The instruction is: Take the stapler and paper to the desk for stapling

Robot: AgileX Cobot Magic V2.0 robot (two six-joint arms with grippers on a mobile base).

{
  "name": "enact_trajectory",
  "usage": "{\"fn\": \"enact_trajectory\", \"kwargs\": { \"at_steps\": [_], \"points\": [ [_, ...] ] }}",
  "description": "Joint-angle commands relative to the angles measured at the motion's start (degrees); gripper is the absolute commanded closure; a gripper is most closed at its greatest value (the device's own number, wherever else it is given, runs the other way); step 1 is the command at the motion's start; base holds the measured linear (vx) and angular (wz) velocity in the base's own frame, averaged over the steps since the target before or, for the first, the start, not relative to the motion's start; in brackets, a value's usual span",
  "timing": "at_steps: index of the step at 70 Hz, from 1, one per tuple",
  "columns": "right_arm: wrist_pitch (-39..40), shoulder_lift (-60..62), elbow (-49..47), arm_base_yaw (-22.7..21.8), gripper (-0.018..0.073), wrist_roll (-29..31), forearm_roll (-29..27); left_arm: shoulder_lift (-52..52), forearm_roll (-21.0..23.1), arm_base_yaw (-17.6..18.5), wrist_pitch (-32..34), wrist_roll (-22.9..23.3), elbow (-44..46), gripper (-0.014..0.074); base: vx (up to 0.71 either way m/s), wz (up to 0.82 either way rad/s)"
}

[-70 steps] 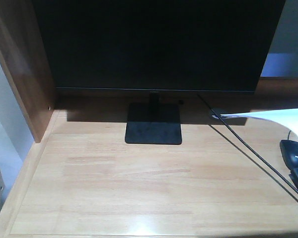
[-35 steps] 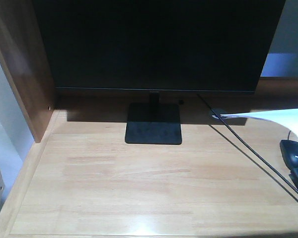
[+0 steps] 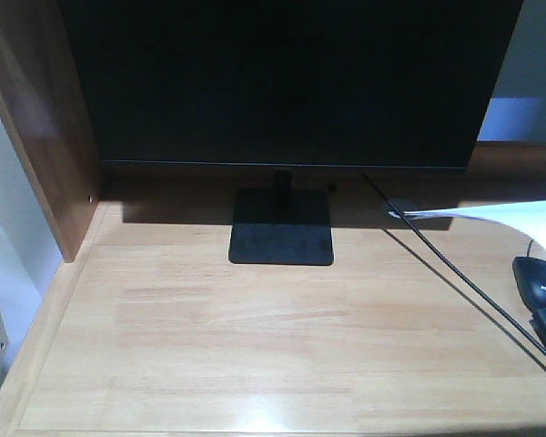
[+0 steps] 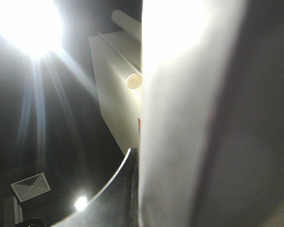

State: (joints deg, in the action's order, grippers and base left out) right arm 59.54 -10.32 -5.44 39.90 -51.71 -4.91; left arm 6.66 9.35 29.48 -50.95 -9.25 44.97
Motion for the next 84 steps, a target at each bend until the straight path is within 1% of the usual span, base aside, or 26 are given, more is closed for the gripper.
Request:
{"fn": "enact_trajectory", "kwargs": {
  "at_steps": [1, 12, 28, 33, 38, 40, 46, 47, 49, 52, 54, 55, 57, 58, 60, 61, 63, 69, 71, 73, 82, 84],
  "points": [
    [1.64, -0.73, -1.41, 0.06, 0.0566, 0.62, 0.93, 1.51, 0.75, 0.19, 8.66, 0.07, 1.44, 0.0603, 0.0, 0.0],
    [1.64, -0.73, -1.41, 0.06, 0.0566, 0.62, 0.93, 7.19, 0.7, 0.19, 11.95, 0.07, 1.44, 0.0603, 0.0, 0.0],
    [1.69, -0.73, -1.41, 0.06, 0.0566, 0.62, 0.93, 21.49, 0.83, 0.19, 17.3, 0.0, 1.44, 0.0603, 0.0, 0.0],
    [1.69, -0.73, -1.41, 0.06, 0.0566, 0.62, 0.93, 25.82, 1.59, 0.19, 19.52, -1.44, 1.44, 0.0603, 0.0, 0.0],
    [1.69, -0.73, -1.41, 0.06, 0.0566, 0.62, 0.93, 29.89, 3.43, 0.19, 21.82, -4.73, 1.49, 0.0603, 0.0, -0.01],
    [1.69, -0.73, -1.41, 0.06, 0.0566, 0.62, 0.93, 31.09, 4.17, 0.19, 22.72, -6.47, 1.49, 0.0603, 0.0, -0.01],
    [1.69, -0.73, -1.41, 0.06, 0.0566, 0.62, 0.93, 35.79, 8.39, 0.19, 24.94, -12.41, 1.51, 0.0603, 0.0, -0.01],
    [1.69, -0.73, -1.41, 0.06, 0.0566, 0.62, 0.93, 36.53, 9.15, 0.13, 25.33, -14.26, 1.51, 0.0603, 0.0, 0.0],
    [1.69, -0.73, -1.41, 0.06, 0.0566, 0.62, 0.93, 37.61, 10.86, 0.05, 25.95, -16.24, 1.51, 0.0603, 0.0, 0.0],
    [1.69, -0.73, -1.41, 0.06, 0.0566, 0.62, 0.93, 40.02, 13.17, -0.33, 26.6, -20.41, 1.51, 0.0603, 0.0, 0.0],
    [1.69, -0.73, -1.41, 0.06, 0.0566, 0.62, 0.93, 41.97, 15.95, -0.8, 26.75, -23.38, 1.56, 0.0603, 0.0, 0.0],
    [1.69, -0.73, -1.41, 0.06, 0.0566, 0.62, 0.93, 42.35, 16.51, -0.95, 26.75, -24.92, 1.56, 0.0603, 0.0, 0.0],
    [1.69, -0.73, -1.41, 0.06, 0.0566, 0.62, 0.93, 43.85, 18.96, -1.82, 26.75, -28.08, 1.56, 0.0603, 0.0, 0.0],
    [1.69, -0.73, -1.41, 0.06, 0.0566, 0.62, 0.93, 44.58, 20.26, -2.0, 26.75, -28.85, 1.56, 0.0603, 0.0, 0.0],
    [1.69, -0.73, -1.41, 0.06, 0.0566, 0.62, 0.93, 46.03, 22.77, -2.81, 26.53, -32.8, 1.56, 0.0603, 0.0, 0.0],
    [1.69, -0.73, -1.41, 0.06, 0.0566, 0.62, 0.93, 46.4, 23.42, -3.22, 26.36, -33.57, 1.56, 0.0603, 0.0, 0.0],
    [1.69, -0.73, -1.41, 0.06, 0.0566, 0.62, 0.93, 48.18, 26.46, -4.08, 26.09, -36.68, 1.56, 0.0603, 0.0, 0.0],
    [1.69, -0.73, -1.41, 0.06, 0.0566, 0.62, 0.93, 51.95, 32.19, -6.74, 24.81, -45.7, 1.56, 0.0603, 0.0, 0.0],
    [1.69, -0.73, -1.41, 0.06, 0.0566, 0.62, 0.93, 53.3, 33.88, -7.42, 24.41, -47.99, 1.56, 0.0603, 0.0, 0.0],
    [1.69, -0.73, -1.41, 0.06, 0.0566, 0.62, 0.93, 54.62, 35.42, -8.31, 23.76, -51.57, 1.56, 0.0603, 0.0, 0.0],
    [1.69, -0.73, -1.41, 0.06, 0.0566, 0.62, 0.93, 60.31, 39.37, -12.18, 21.02, -61.54, 1.65, 0.0603, 0.0, 0.0],
    [1.69, -0.73, -1.41, 0.06, 0.0566, 0.62, 0.93, 61.68, 40.22, -12.71, 20.46, -63.08, 1.65, 0.0603, 0.0, 0.0]
  ]
}}
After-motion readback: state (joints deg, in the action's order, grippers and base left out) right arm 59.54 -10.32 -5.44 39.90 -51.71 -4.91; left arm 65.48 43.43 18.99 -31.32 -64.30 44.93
